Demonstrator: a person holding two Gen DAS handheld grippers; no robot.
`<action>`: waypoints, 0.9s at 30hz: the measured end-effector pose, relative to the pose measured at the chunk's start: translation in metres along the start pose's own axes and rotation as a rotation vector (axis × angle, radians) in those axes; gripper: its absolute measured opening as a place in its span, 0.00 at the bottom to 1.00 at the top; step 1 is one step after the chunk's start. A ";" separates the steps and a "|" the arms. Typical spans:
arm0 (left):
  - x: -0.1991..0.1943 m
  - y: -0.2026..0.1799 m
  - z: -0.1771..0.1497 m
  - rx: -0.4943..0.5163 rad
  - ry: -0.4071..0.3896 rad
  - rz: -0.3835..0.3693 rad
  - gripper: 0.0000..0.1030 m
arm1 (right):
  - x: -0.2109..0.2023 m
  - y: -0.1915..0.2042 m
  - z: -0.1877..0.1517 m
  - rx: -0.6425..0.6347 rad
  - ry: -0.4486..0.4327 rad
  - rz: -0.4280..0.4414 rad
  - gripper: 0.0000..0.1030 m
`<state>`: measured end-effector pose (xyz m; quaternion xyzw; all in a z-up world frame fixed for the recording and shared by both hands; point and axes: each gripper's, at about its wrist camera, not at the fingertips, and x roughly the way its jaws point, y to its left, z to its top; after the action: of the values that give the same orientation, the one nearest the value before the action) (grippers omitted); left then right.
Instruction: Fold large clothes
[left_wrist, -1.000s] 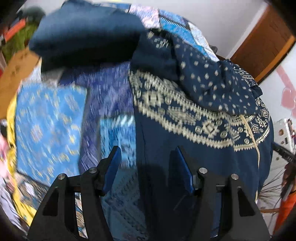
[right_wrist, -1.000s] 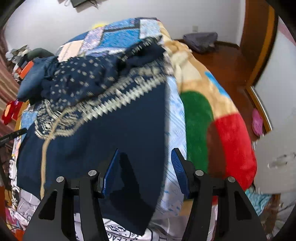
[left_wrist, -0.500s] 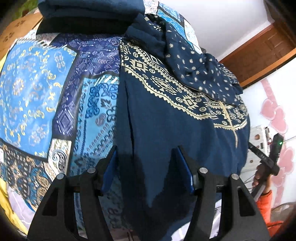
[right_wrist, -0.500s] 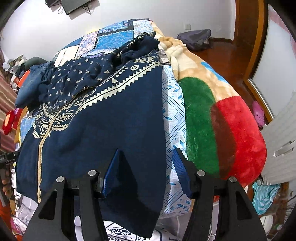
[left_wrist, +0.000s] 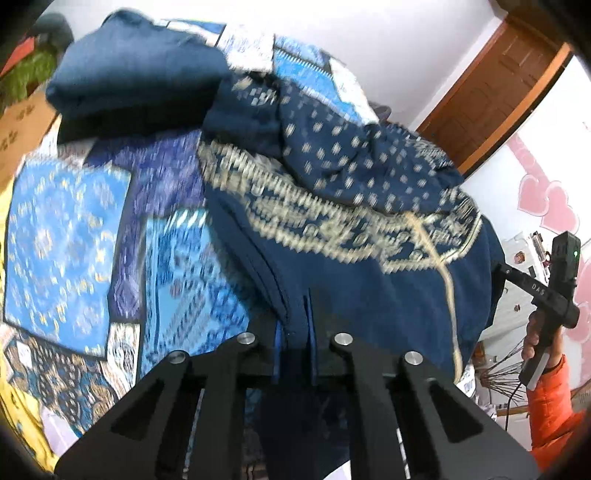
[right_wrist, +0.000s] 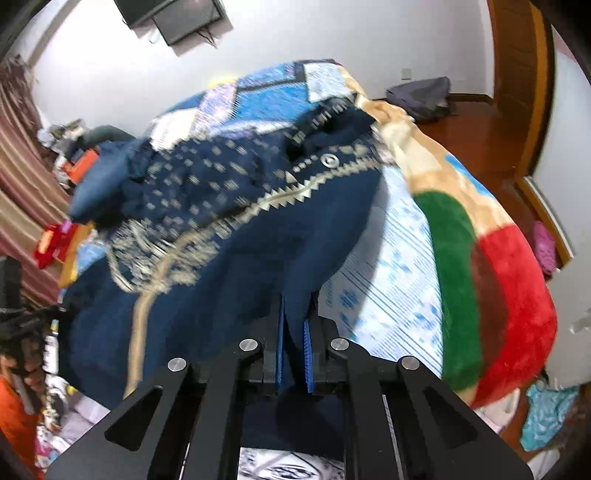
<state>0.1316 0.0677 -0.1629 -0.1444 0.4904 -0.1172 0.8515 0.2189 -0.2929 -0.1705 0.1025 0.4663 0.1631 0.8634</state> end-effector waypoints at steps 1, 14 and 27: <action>-0.006 -0.003 0.008 0.008 -0.021 -0.009 0.09 | -0.003 0.001 0.008 0.006 -0.008 0.024 0.07; -0.035 0.008 0.151 -0.068 -0.270 -0.092 0.08 | -0.014 0.022 0.121 -0.080 -0.183 0.034 0.07; 0.100 0.060 0.184 -0.120 -0.105 0.167 0.10 | 0.094 -0.035 0.151 0.000 -0.055 -0.119 0.08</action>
<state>0.3439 0.1135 -0.1765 -0.1599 0.4614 -0.0085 0.8726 0.4007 -0.2939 -0.1725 0.0791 0.4478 0.1087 0.8840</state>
